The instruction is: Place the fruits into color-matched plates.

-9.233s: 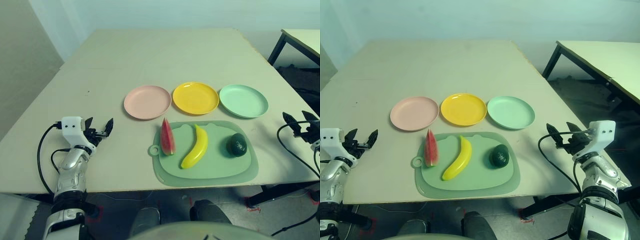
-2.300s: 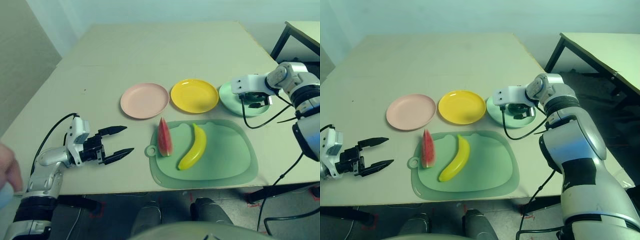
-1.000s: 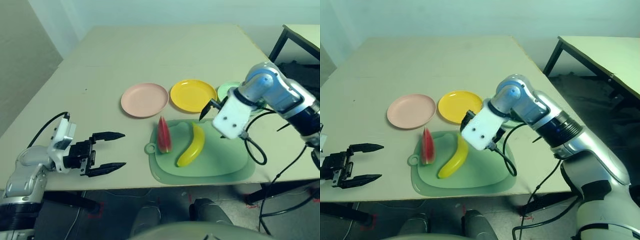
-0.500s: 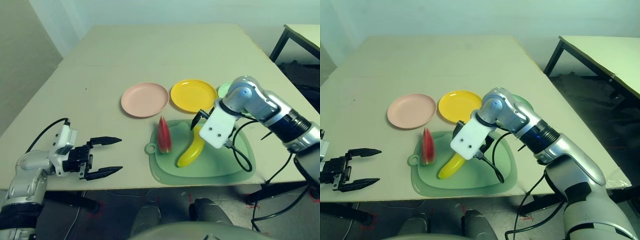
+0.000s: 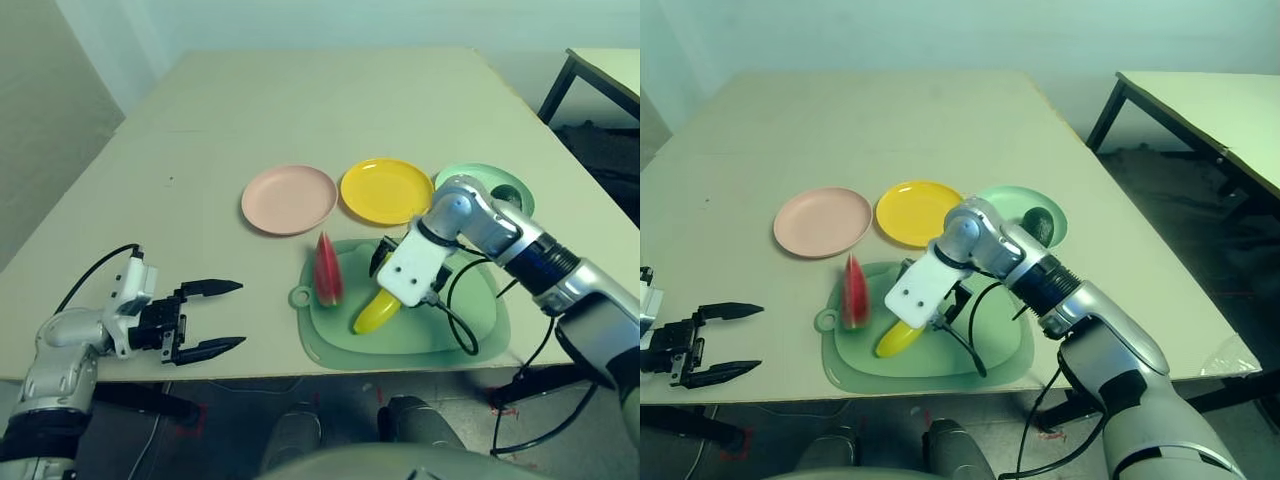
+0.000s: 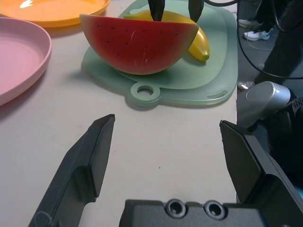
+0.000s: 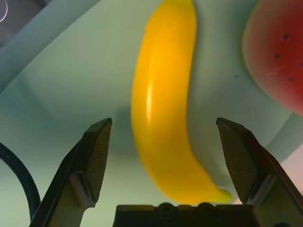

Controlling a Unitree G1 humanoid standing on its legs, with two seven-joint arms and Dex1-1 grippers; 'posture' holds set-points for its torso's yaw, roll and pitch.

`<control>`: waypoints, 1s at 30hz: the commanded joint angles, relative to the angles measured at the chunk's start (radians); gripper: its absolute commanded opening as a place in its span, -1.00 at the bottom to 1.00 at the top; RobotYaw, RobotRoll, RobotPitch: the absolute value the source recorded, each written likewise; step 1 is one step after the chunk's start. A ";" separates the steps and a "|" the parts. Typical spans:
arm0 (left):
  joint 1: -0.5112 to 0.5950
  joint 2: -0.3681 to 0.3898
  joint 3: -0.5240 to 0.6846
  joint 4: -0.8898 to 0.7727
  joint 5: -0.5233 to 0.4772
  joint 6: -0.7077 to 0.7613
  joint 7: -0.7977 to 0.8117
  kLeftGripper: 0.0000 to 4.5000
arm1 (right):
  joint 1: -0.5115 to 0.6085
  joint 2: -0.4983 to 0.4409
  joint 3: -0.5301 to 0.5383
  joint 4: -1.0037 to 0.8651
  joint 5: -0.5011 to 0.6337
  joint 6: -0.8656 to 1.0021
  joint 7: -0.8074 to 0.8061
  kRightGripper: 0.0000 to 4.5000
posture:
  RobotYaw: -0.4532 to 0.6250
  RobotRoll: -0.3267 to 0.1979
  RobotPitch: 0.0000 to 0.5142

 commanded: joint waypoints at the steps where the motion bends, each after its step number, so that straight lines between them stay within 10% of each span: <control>1: 0.005 -0.003 -0.011 -0.002 0.012 -0.010 0.005 1.00 | 0.009 -0.003 0.008 0.024 -0.022 -0.020 0.005 0.98 | -0.09 0.25 -0.77; 11: 0.002 -0.008 -0.020 0.009 0.012 -0.022 -0.003 1.00 | 0.010 0.007 -0.002 0.054 -0.038 -0.017 -0.002 -0.26 | -0.10 0.25 -0.75; 23: -0.006 -0.012 -0.030 0.001 0.015 -0.020 0.007 1.00 | 0.007 -0.168 0.081 -0.006 0.062 -0.079 0.010 -0.26 | -0.12 0.25 -0.76; 30: -0.031 -0.032 -0.028 0.000 0.012 -0.012 0.055 1.00 | -0.129 -0.101 -0.002 0.072 0.182 0.102 0.010 -0.26 | -0.13 0.25 -0.77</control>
